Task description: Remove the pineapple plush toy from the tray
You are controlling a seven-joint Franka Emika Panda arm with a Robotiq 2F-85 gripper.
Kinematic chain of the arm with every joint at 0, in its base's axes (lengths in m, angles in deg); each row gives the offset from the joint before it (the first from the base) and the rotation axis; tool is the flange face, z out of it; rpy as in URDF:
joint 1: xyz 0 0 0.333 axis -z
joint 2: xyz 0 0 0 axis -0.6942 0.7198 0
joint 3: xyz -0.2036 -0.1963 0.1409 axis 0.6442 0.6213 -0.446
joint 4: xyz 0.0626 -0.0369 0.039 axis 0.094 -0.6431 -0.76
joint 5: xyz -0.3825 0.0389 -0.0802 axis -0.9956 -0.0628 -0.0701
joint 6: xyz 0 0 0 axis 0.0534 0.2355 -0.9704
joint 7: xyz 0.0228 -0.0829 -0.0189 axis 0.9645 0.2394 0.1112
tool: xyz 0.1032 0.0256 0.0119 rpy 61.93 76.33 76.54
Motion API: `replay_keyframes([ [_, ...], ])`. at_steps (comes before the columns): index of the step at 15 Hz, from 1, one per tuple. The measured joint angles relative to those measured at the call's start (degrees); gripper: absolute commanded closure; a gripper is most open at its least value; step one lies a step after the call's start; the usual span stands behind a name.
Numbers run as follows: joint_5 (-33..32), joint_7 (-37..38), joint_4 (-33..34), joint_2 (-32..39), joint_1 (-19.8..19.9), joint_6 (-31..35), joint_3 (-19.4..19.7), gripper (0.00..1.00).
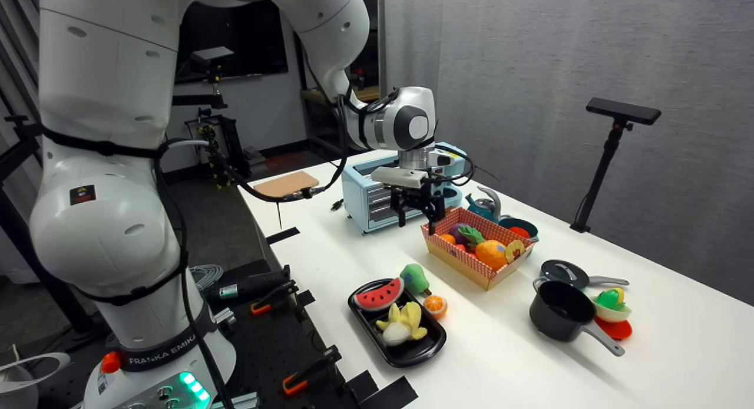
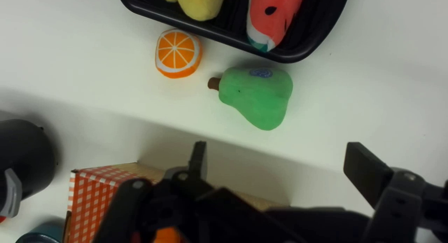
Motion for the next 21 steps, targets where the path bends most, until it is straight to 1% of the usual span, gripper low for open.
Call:
replay_keyframes([
  [8, -1.74, -1.09, 0.36, 0.46, -0.31, -0.18, 0.62, 0.00],
  [17, -1.82, -0.99, 0.41, 0.47, -0.51, -0.25, 0.81, 0.00],
  [19, -1.33, -0.96, 2.59, 0.80, -1.02, -1.76, 0.25, 0.00],
  [21, -0.20, -0.96, 7.00, 1.38, -2.14, -5.59, -0.73, 0.00],
])
